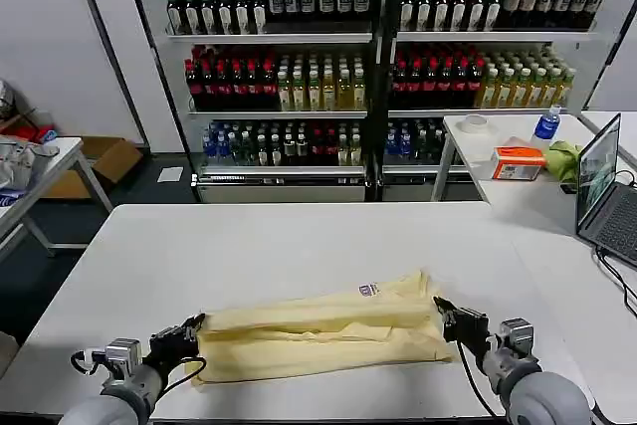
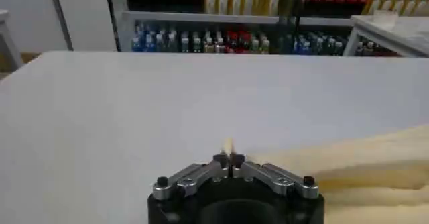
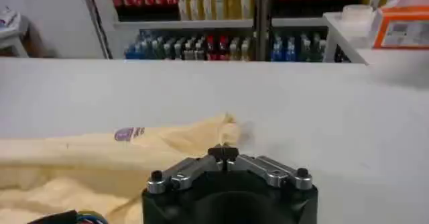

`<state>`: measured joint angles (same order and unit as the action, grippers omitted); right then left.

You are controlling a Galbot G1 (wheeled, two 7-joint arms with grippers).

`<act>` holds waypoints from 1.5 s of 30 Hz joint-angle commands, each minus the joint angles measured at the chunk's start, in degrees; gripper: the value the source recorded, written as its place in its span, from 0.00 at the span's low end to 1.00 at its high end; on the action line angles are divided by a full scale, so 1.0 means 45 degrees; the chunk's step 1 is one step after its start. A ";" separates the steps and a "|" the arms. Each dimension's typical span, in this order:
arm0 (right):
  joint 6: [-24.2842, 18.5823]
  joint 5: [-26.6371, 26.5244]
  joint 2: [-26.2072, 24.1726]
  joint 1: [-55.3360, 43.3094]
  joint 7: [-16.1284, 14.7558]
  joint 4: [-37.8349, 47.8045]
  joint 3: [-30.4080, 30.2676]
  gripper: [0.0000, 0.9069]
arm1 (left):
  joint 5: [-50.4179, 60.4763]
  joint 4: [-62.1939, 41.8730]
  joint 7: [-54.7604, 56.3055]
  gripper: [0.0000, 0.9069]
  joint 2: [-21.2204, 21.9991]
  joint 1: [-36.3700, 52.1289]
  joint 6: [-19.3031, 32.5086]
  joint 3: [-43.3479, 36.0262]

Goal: Fold and organize the clothes.

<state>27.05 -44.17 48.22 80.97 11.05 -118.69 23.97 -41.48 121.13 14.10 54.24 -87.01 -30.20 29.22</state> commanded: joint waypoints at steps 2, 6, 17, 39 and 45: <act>0.0457 0.0262 0.0146 0.0470 0.0026 -0.0124 -0.0159 1.00 | 0.0523 -0.0421 -0.0021 1.00 0.0143 -0.0186 -0.0059 -0.0203; 0.0381 0.0555 0.0248 0.0472 -0.0071 -0.0224 -0.0339 1.00 | 0.0693 -0.0527 -0.0008 1.00 0.0263 -0.0116 -0.0011 -0.0289; -0.0517 0.1021 0.0295 0.1387 0.0082 -0.0978 0.0374 1.00 | 0.0870 -0.0296 0.0507 1.00 0.1225 -0.0472 0.0484 0.0126; -0.0707 0.1129 0.0533 0.2439 0.0362 -0.1676 0.1408 1.00 | 0.0822 -0.0762 0.1229 0.01 0.2835 -0.0354 0.0779 -0.0695; -0.0719 0.1124 0.0545 0.2537 0.0388 -0.1750 0.1537 1.00 | 0.0558 -0.0903 0.1171 0.01 0.2841 -0.0328 0.0800 -0.0693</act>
<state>23.99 -39.23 50.61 91.76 12.71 -126.25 30.26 -38.08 118.15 19.10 65.78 -88.64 -26.55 27.02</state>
